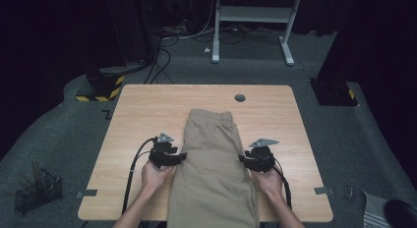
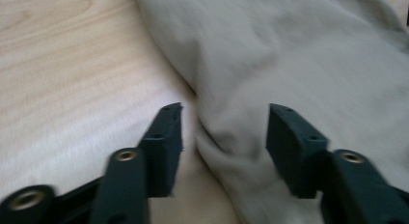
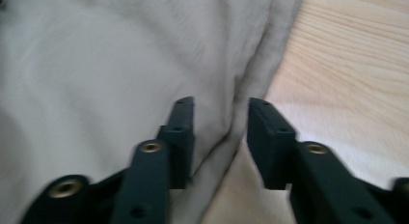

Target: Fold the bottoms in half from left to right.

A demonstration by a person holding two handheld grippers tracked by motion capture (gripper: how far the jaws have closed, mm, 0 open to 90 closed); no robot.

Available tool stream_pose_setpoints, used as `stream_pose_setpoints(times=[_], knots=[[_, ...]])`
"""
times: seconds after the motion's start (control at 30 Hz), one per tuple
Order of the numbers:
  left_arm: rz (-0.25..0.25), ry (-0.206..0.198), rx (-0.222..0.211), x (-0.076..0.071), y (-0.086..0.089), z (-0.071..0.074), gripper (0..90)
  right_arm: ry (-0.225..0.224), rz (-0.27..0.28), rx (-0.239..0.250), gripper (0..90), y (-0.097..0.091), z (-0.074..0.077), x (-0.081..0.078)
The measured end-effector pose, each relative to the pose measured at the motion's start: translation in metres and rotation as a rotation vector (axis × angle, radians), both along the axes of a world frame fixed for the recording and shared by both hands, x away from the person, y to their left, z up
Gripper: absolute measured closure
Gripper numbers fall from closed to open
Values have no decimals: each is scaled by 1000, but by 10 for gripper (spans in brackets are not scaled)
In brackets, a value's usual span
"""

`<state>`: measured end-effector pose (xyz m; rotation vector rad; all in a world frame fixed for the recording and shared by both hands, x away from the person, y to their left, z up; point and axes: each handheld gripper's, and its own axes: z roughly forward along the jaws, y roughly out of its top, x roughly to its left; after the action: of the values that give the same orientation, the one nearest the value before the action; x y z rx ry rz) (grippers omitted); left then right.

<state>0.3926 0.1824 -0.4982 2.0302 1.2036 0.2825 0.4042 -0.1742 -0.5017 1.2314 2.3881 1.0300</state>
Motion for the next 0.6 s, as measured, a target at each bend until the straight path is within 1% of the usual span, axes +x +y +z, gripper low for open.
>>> stream_pose_setpoints(times=[0.03, 0.07, 0.1, 0.13, 0.17, 0.2, 0.23, 0.27, 0.3, 0.33, 0.4, 0.43, 0.47, 0.5, 0.53, 0.57, 0.6], knots=[[-2, -3, 15, -5, -1, -2, 420, -11, 1, -1, 553, -1, -1, -4], [-5, -1, 28, -6, -3, -4, 415, -7, 5, -10, 531, 0, -3, -9], [5, 1, 81, -5, -7, -11, 415, -5, 8, -45, 523, 3, -8, -11], [5, 1, 81, -5, -7, -11, 413, -5, 8, -45, 523, 3, -8, -11], [11, 0, 87, -2, -9, -15, 413, -6, 7, -64, 521, 5, -10, -10], [26, -14, 93, 1, -10, -16, 404, -10, 0, -67, 523, 7, -12, -8], [39, -18, 102, 5, -12, -16, 404, -15, -10, -69, 523, 8, -12, -5], [43, -23, 117, 10, -14, -16, 404, -15, -18, -77, 523, 10, -12, -2], [48, -35, 143, 15, -16, -16, 402, -24, -24, -88, 522, 12, -12, 2], [50, -41, 161, 20, -19, -16, 396, -34, -29, -101, 522, 13, -12, 7], [68, -31, 167, 34, -21, -16, 378, -49, -46, -118, 524, 17, -12, 17], [78, -36, 178, 42, -23, -16, 358, -56, -69, -120, 519, 19, -12, 29], [90, -39, 184, 50, -23, -16, 358, -56, -69, -120, 519, 19, -12, 29], [120, -25, 190, 69, -23, -15, 332, -57, -89, -119, 511, 22, -12, 43], [120, -25, 190, 69, -23, -15, 324, -57, -89, -119, 511, 22, -12, 43], [134, -13, 191, 77, -23, -15, 323, -54, -108, -126, 501, 24, -12, 55], [140, -1, 195, 84, -22, -14, 323, -51, -116, -133, 494, 24, -11, 60]])
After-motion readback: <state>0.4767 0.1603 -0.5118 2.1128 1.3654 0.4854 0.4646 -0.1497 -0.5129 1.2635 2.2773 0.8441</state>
